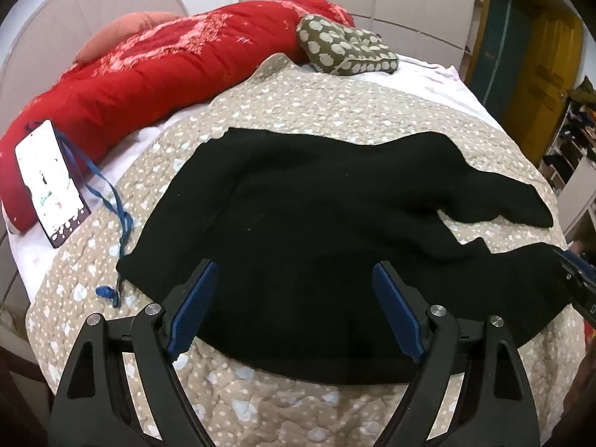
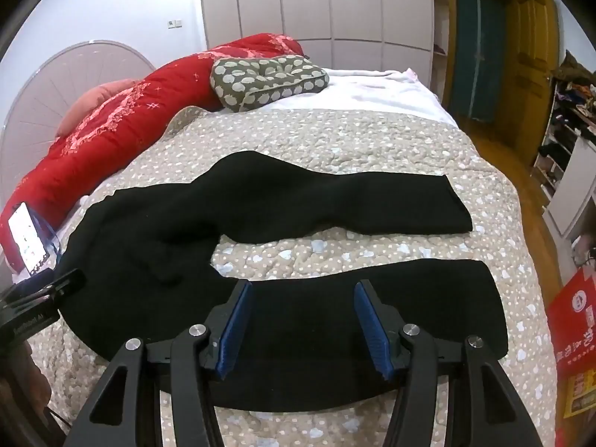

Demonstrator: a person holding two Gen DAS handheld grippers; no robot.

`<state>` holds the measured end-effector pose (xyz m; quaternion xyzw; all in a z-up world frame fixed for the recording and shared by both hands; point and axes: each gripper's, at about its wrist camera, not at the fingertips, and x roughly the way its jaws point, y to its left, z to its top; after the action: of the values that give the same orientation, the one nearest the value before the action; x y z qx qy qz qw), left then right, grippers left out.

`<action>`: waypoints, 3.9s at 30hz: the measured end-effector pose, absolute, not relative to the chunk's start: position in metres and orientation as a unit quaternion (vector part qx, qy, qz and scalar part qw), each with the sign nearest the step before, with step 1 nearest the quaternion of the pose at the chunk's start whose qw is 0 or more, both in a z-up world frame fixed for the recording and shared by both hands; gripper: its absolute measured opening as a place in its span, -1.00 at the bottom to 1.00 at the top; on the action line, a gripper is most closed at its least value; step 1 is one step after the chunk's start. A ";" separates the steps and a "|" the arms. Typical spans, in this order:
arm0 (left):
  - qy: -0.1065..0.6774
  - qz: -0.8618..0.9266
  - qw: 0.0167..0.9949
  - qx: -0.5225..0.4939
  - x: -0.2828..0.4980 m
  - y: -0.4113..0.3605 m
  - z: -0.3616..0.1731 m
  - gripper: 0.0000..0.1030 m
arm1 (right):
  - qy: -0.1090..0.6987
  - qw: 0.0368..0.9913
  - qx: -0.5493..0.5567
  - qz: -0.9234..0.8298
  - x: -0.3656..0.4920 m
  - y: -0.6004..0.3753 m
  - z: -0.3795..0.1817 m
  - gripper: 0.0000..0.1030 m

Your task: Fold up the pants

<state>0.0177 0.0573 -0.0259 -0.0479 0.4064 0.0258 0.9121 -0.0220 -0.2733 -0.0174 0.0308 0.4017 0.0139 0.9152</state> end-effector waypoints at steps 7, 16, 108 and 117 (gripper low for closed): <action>0.412 0.036 0.909 -0.056 0.018 0.066 -0.030 0.65 | 0.411 0.909 0.054 0.043 -0.015 -0.259 -0.020 0.06; 0.413 0.039 0.908 -0.056 0.018 0.069 -0.032 0.65 | 0.425 0.902 0.066 0.040 -0.016 -0.246 -0.018 0.06; 0.482 0.050 0.858 -0.169 0.009 0.126 -0.059 -0.77 | 0.402 0.856 0.316 -0.080 -0.102 -0.408 -0.061 0.03; 0.486 0.054 0.856 -0.167 0.011 0.124 -0.058 -0.77 | 0.357 0.862 0.359 -0.017 -0.049 -0.400 -0.073 -0.92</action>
<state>0.0112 0.1241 -0.0578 -0.1672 0.4859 0.0542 0.8562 -0.0490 -0.3998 -0.0730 0.3586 0.3573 -0.0174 0.8622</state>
